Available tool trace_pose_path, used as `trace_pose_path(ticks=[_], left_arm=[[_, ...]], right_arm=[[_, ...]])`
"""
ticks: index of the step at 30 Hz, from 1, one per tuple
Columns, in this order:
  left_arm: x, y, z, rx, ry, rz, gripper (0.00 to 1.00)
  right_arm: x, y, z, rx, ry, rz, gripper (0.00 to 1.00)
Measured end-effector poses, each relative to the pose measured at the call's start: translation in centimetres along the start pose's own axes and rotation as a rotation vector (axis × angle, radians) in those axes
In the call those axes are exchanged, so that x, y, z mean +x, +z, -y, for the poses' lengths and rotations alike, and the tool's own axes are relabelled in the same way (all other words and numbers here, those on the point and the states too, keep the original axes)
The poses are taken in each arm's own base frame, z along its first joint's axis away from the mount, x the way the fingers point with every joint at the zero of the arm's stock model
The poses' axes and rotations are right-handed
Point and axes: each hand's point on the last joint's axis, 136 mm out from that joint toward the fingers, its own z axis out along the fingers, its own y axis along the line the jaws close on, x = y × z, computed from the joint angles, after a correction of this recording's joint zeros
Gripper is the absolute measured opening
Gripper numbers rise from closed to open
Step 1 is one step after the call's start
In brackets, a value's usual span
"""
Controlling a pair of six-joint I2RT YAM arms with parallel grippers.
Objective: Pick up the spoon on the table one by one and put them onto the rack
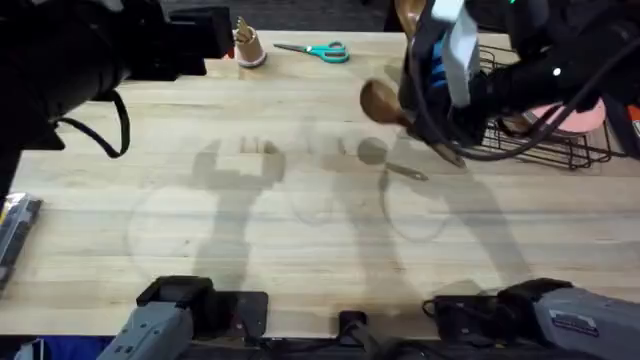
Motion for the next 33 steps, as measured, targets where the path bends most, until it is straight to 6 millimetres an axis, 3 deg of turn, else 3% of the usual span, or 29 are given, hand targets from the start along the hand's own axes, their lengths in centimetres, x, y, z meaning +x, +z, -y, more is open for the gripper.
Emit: trace_pose_path(ticks=[9, 21, 25, 26, 33], left_arm=[[0.0, 0.0, 0.0, 0.000, 0.000, 0.000, 0.993], [0.0, 0.0, 0.0, 0.000, 0.000, 0.000, 0.993], [0.0, 0.0, 0.0, 0.000, 0.000, 0.000, 0.993], [0.0, 0.0, 0.0, 0.000, 0.000, 0.000, 0.993], [0.1, 0.3, 0.0, 0.000, 0.000, -0.009, 0.993]], right_arm=[[-5.7, -1.5, 4.4, 0.165, -0.009, 0.225, 0.032], [-13.0, -5.9, 10.3, 0.447, -0.117, 0.528, 0.032], [-13.7, -5.1, 11.8, 0.474, -0.097, 0.556, 0.032], [-13.4, -3.9, 12.8, 0.487, -0.056, 0.545, 0.032], [-12.4, -2.6, 14.2, 0.521, 0.006, 0.503, 0.032]])
